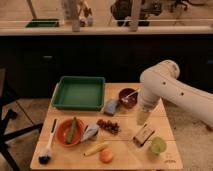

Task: Place fork in table surface

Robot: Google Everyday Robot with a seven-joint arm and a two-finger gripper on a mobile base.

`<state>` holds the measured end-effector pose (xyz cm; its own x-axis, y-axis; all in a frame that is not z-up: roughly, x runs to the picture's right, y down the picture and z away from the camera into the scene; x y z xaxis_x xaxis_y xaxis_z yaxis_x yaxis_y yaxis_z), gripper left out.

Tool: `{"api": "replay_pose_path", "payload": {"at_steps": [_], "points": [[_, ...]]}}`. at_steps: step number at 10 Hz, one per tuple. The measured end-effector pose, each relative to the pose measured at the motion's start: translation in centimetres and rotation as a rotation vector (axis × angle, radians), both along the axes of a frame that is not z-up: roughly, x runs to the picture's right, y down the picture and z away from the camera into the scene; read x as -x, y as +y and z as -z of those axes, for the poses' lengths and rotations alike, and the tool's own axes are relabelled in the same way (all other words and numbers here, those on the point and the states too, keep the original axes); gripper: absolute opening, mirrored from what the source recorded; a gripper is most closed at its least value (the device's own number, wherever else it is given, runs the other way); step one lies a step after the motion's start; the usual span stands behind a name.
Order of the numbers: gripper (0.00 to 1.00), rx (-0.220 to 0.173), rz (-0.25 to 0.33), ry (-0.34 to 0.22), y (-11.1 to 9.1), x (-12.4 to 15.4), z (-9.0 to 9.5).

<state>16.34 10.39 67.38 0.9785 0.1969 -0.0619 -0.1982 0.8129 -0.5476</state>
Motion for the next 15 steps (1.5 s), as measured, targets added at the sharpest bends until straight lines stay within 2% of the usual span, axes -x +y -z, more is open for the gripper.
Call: {"api": "replay_pose_path", "payload": {"at_steps": [1, 2, 4, 5, 7, 9, 11, 15], "points": [[0.80, 0.000, -0.001, -0.003, -0.1, 0.4, 0.0], [0.80, -0.011, -0.004, -0.011, -0.6, -0.4, -0.6], [0.80, -0.028, -0.001, -0.033, -2.0, -3.4, -1.9], [0.80, -0.042, 0.013, -0.048, -3.0, -5.4, -2.9], [0.80, -0.064, 0.064, -0.095, -5.2, -7.0, -4.9], [0.80, -0.085, 0.105, -0.138, -6.3, -7.2, -6.0], [0.80, -0.104, 0.164, -0.203, -7.5, -6.2, -7.4], [0.80, -0.157, 0.209, -0.241, -9.0, -5.2, -9.7]]}}
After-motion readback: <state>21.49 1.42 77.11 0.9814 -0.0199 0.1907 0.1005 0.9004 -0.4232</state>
